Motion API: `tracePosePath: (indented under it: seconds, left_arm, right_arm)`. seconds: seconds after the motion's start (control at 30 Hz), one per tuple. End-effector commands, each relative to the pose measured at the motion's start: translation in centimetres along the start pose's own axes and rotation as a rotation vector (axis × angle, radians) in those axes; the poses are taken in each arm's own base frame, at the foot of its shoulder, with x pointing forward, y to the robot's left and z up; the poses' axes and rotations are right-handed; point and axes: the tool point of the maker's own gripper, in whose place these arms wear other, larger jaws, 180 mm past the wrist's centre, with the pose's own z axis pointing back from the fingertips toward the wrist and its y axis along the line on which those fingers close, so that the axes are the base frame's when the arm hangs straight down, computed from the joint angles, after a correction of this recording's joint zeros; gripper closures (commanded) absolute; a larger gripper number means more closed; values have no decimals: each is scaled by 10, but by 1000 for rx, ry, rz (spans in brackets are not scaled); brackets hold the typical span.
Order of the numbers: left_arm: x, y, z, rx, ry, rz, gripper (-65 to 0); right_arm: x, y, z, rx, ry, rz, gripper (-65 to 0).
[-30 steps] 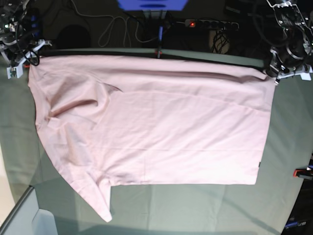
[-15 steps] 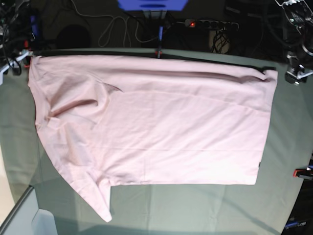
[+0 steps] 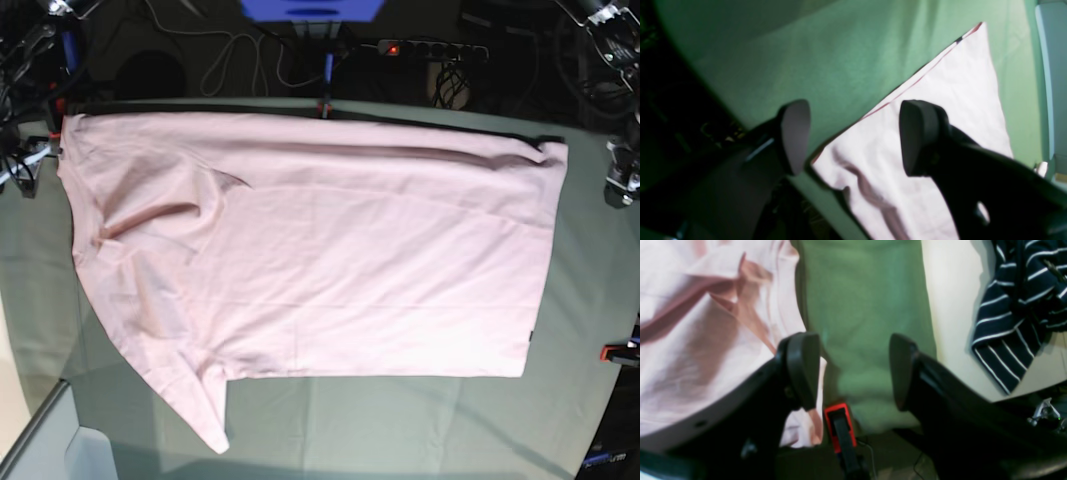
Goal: Layout the t-shirt on the table in an organized manner, then fold the t-shirt properly
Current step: 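Open both grippers and release the t-shirt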
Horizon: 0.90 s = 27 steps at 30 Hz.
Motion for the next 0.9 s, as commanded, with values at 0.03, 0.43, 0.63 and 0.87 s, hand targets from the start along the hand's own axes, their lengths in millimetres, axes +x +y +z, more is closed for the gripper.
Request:
tracePosePath:
  seconds: [0.03, 0.43, 0.63, 0.87]
  left_arm:
    - [14, -8, 0, -17, -32, -2, -412]
    - [9, -8, -1, -17, -23, 4, -412]
    - [6, -3, 0, -7, -16, 0, -412]
    - [4, 5, 3, 10, -8, -7, -412]
  right_arm:
    - [14, -6, 2, -13, -51, 4, -336]
    - [9, -5, 3, -11, -38, 2, -336]
    - [7, -6, 4, -14, -34, -1, -336]
    - [6, -6, 4, -15, -32, -1, -336]
